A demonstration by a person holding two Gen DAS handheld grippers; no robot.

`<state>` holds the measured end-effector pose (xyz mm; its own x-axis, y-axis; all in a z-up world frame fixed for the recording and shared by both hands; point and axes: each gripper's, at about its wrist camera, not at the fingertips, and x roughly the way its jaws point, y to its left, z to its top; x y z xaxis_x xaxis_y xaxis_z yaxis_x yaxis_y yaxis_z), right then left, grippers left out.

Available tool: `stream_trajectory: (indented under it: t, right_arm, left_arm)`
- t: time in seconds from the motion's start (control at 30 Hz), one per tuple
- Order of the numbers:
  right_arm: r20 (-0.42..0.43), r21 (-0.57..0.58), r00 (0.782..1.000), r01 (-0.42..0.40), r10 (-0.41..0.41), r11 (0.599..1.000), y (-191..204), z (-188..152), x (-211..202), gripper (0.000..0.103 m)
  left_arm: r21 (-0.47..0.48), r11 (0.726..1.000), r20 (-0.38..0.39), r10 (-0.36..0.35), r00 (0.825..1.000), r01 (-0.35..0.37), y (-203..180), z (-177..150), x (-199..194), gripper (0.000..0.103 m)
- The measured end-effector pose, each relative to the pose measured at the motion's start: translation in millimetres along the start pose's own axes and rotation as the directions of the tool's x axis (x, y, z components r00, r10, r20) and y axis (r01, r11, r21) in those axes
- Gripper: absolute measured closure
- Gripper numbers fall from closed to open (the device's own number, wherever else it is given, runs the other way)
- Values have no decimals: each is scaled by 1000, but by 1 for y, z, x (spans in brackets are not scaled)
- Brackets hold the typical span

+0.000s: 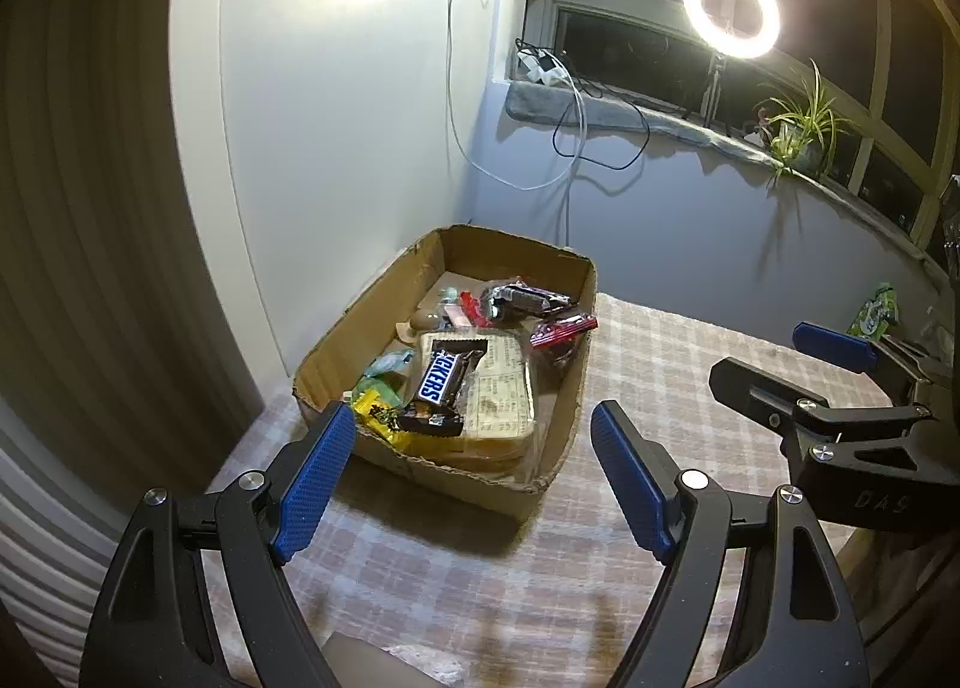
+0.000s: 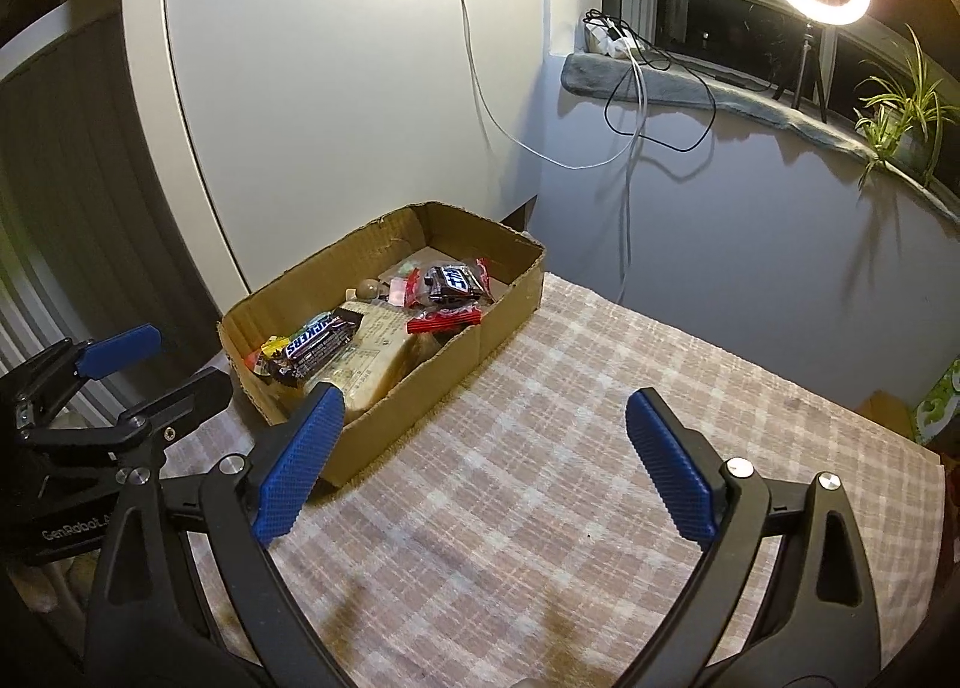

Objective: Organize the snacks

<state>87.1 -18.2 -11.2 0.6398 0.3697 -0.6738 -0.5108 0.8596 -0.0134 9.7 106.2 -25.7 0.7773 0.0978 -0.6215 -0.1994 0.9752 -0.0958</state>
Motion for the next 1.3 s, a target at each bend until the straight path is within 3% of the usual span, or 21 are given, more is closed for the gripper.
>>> stream_trajectory:
  t: [1.3]
  right_arm:
    - [-10, 5, 1000, 6, -5, 1000, -3, -8, -4, 6]
  left_arm:
    - [8, 1000, 4, 8, 1000, -8, -7, -2, -6, 22]
